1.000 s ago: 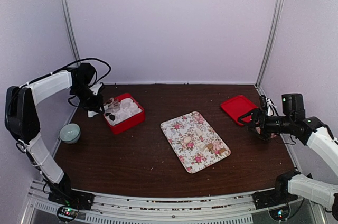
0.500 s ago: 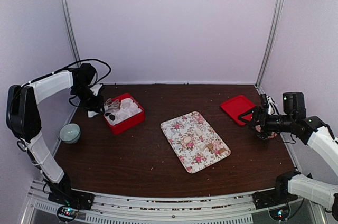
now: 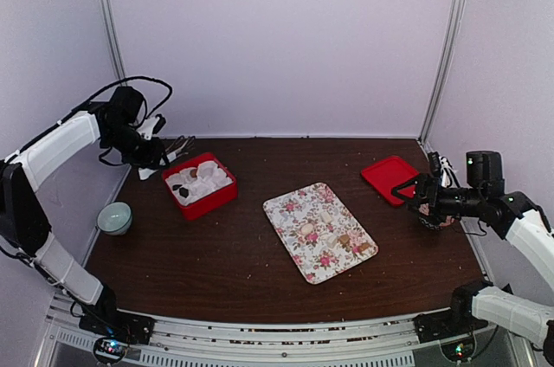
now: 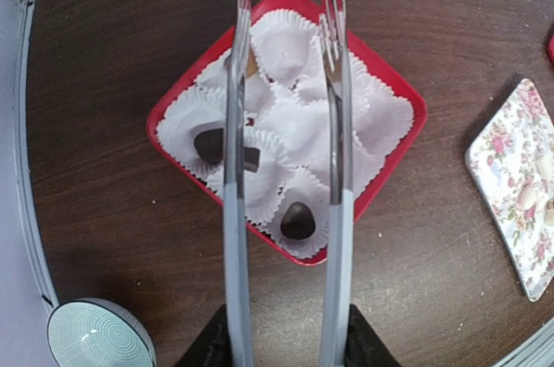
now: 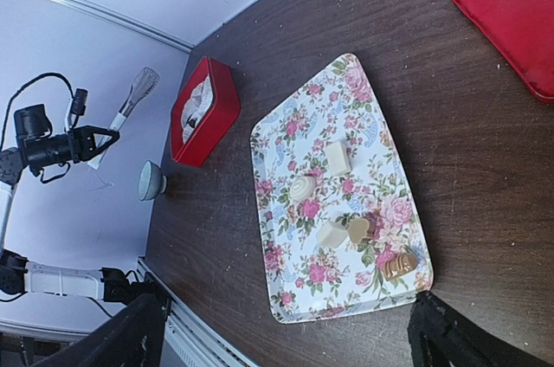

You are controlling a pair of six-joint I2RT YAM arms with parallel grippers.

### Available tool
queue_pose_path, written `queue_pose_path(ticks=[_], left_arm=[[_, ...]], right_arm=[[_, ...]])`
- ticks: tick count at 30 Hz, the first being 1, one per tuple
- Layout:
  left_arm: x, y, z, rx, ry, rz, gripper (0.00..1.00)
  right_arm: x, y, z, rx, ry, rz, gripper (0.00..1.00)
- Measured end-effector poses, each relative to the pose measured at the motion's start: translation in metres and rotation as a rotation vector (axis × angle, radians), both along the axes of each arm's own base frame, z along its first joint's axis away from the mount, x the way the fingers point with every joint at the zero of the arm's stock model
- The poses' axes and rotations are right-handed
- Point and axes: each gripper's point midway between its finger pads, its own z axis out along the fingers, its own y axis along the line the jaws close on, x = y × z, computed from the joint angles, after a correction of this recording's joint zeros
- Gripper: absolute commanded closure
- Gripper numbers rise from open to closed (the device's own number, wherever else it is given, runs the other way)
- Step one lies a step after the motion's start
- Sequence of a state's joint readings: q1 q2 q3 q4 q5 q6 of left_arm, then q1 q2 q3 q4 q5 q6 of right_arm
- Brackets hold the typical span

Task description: Pack the chocolate

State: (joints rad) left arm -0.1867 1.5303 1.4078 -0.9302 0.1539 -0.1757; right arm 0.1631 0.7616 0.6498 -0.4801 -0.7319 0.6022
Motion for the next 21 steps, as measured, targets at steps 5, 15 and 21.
queue_pose_path(ticks=[5, 15, 21], left_arm=[[-0.013, -0.044, 0.019, -0.022, -0.067, -0.134, 0.62], [-0.071, -0.156, 0.023, -0.069, -0.130, -0.522, 0.62], [-0.119, -0.219, 0.002, -0.054, -0.096, -0.742, 0.61]], right_arm=[[-0.001, 0.000, 0.002, 0.001, -0.009, 0.000, 0.00], [-0.006, -0.001, 0.009, 0.004, -0.039, 0.001, 0.00], [-0.009, -0.002, 0.010, 0.000, -0.041, -0.004, 0.00]])
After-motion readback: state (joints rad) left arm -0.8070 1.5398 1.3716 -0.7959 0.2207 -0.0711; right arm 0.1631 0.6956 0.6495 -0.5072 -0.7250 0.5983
